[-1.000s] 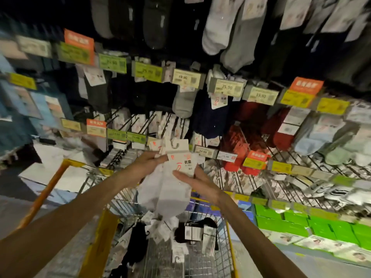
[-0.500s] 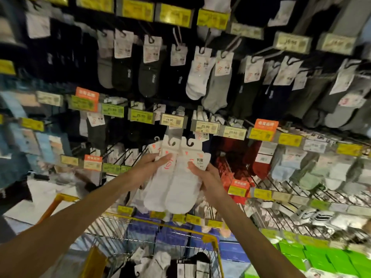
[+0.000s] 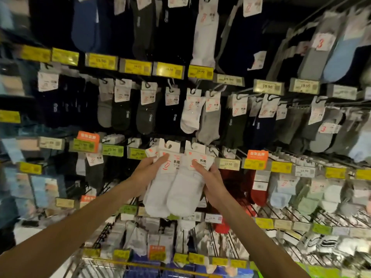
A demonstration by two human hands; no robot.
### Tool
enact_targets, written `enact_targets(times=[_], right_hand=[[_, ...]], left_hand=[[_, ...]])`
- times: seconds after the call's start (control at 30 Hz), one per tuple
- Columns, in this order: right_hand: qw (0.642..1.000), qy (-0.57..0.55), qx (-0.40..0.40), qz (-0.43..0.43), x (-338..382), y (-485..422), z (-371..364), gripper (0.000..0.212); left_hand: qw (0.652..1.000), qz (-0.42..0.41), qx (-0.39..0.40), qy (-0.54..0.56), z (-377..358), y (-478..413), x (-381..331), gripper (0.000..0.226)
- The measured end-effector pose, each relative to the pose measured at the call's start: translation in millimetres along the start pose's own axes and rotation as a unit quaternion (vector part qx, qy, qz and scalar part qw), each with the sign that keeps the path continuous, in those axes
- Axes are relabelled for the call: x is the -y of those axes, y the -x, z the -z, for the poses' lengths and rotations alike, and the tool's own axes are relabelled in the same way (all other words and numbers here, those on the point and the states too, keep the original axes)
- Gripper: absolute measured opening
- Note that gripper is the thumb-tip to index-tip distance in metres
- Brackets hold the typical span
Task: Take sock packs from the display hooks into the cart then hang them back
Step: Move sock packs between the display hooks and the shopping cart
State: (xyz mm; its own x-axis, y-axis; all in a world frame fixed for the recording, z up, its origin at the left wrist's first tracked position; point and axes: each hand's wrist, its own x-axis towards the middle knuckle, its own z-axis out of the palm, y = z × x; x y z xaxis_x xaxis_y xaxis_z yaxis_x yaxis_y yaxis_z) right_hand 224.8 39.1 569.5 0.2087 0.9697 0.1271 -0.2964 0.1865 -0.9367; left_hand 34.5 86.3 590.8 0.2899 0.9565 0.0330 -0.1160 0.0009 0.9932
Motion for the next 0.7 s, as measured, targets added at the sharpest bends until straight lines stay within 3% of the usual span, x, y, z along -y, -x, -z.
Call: enact_targets(times=[0.23, 0.37, 0.5, 0.7], right_hand=[[0.998, 0.002, -0.058, 0.025, 38, -35, -32, 0.036], [0.997, 0.018, -0.064, 0.042, 51, -45, -47, 0.042], [0.994, 0.032, -0.087, 0.049, 60, -54, -58, 0.034], [0.991, 0.05, -0.107, 0.066, 72, -63, -59, 0.03]], left_hand=[[0.998, -0.039, -0.015, 0.035, 7, -45, -40, 0.018], [0.998, -0.041, 0.004, 0.057, 14, -59, -54, 0.019], [0.995, -0.025, 0.034, 0.091, 18, -66, -65, 0.017], [0.991, -0.014, 0.075, 0.108, 7, -74, -70, 0.031]])
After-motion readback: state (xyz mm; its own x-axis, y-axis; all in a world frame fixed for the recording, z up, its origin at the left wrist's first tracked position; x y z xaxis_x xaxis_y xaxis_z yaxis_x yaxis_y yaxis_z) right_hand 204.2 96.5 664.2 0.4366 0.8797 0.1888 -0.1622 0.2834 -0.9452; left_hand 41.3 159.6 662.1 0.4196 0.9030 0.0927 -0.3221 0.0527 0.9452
